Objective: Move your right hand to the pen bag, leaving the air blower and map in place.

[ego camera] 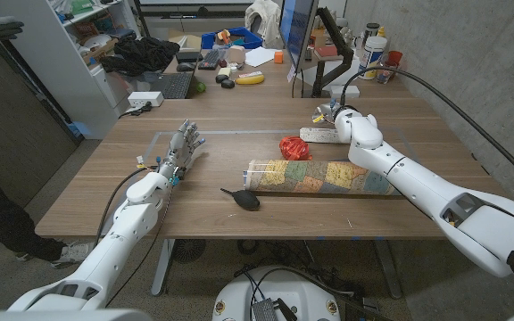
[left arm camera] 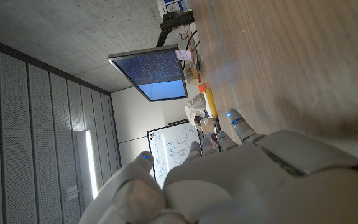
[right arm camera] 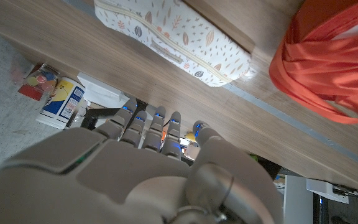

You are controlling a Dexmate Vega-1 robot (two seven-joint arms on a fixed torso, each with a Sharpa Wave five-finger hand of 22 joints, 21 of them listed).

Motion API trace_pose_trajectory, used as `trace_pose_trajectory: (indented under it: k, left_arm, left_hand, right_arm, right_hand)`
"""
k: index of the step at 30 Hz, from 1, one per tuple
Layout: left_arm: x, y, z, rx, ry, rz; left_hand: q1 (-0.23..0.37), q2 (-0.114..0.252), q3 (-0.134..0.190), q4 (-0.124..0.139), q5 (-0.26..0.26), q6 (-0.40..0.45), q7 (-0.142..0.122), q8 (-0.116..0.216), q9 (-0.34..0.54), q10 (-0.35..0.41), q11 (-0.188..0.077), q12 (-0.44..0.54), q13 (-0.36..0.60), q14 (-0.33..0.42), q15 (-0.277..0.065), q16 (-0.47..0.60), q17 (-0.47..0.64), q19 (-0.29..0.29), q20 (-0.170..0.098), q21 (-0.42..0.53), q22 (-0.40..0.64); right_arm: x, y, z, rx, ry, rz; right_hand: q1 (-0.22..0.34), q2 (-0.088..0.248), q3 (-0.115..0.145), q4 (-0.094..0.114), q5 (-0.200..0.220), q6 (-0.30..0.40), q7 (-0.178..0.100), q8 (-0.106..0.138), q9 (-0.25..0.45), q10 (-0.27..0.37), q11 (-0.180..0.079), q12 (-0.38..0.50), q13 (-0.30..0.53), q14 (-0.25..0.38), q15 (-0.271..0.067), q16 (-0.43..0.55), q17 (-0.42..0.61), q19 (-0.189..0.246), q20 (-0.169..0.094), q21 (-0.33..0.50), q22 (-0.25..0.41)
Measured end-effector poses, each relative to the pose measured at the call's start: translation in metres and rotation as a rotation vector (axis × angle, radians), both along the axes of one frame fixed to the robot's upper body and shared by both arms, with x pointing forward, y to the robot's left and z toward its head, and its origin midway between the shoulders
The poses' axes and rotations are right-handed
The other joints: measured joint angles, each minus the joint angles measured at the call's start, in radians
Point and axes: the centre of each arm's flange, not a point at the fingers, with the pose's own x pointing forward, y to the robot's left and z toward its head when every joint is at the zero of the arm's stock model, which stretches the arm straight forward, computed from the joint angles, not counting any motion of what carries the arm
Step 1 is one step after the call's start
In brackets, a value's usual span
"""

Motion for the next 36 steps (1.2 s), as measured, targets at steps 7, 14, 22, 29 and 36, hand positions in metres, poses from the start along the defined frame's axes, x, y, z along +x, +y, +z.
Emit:
trace_pose_trajectory:
  k: [7, 14, 22, 29, 36]
  left_arm:
    - [-0.0001, 0.0003, -0.0005, 0.0, 0.002, 0.0]
    - [-0.0002, 0.0017, -0.001, 0.002, 0.005, 0.002]
    - [-0.0011, 0.0037, -0.0023, 0.003, 0.008, 0.003]
    - [-0.0022, 0.0049, -0.0039, 0.003, 0.01, 0.004]
    - [-0.004, 0.0061, -0.0045, 0.004, 0.009, 0.005]
  left_hand:
    - [0.0, 0.0, 0.0, 0.0, 0.0, 0.0, 0.0, 0.0, 0.0, 0.0, 0.0, 0.0, 0.0, 0.0, 0.0, 0.0, 0.0, 0.0, 0.0, 0.0, 0.0]
    - [0.0, 0.0, 0.0, 0.0, 0.0, 0.0, 0.0, 0.0, 0.0, 0.0, 0.0, 0.0, 0.0, 0.0, 0.0, 0.0, 0.0, 0.0, 0.0, 0.0, 0.0]
    - [0.0, 0.0, 0.0, 0.0, 0.0, 0.0, 0.0, 0.0, 0.0, 0.0, 0.0, 0.0, 0.0, 0.0, 0.0, 0.0, 0.0, 0.0, 0.0, -0.007, 0.0]
    - [0.0, 0.0, 0.0, 0.0, 0.0, 0.0, 0.0, 0.0, 0.0, 0.0, 0.0, 0.0, 0.0, 0.0, 0.0, 0.0, 0.0, 0.0, 0.0, -0.007, 0.0]
    - [0.0, 0.0, 0.0, 0.0, 0.0, 0.0, 0.0, 0.0, 0.0, 0.0, 0.0, 0.0, 0.0, 0.0, 0.0, 0.0, 0.0, 0.0, 0.0, -0.007, 0.0]
  right_arm:
    - [0.0006, 0.0014, -0.0003, -0.006, 0.002, -0.001]
    - [0.001, 0.0027, 0.0001, -0.012, 0.003, -0.003]
    - [0.002, 0.0048, -0.0007, -0.019, 0.006, -0.004]
    - [0.0026, 0.0067, -0.0017, -0.025, 0.009, -0.006]
    - [0.0031, 0.0082, -0.0027, -0.031, 0.01, -0.009]
  right_hand:
    - [0.0, 0.0, 0.0, 0.0, 0.0, 0.011, 0.0, 0.0, 0.0, 0.0, 0.0, 0.0, 0.0, 0.0, 0.001, 0.0, 0.0, 0.0, 0.0, 0.0, 0.0]
    - [0.0, 0.0, 0.0, 0.0, 0.0, 0.011, 0.0, 0.0, 0.0, 0.0, 0.0, 0.0, 0.0, 0.0, 0.001, 0.0, 0.0, 0.0, 0.0, 0.0, 0.0]
    - [0.0, 0.0, 0.0, 0.0, 0.0, 0.011, 0.0, 0.0, 0.0, 0.0, 0.0, 0.0, 0.0, 0.0, 0.001, 0.0, 0.0, 0.004, 0.004, -0.004, 0.0]
    - [0.008, 0.002, 0.0, 0.0, 0.0, 0.011, 0.0, 0.0, 0.0, 0.0, 0.0, 0.0, 0.0, 0.0, 0.001, 0.0, 0.0, 0.005, 0.005, -0.004, 0.0]
    - [0.008, 0.003, 0.0, 0.0, 0.0, 0.011, 0.0, 0.0, 0.0, 0.0, 0.0, 0.0, 0.0, 0.001, 0.0, 0.0, 0.0, 0.005, 0.005, -0.004, 0.0]
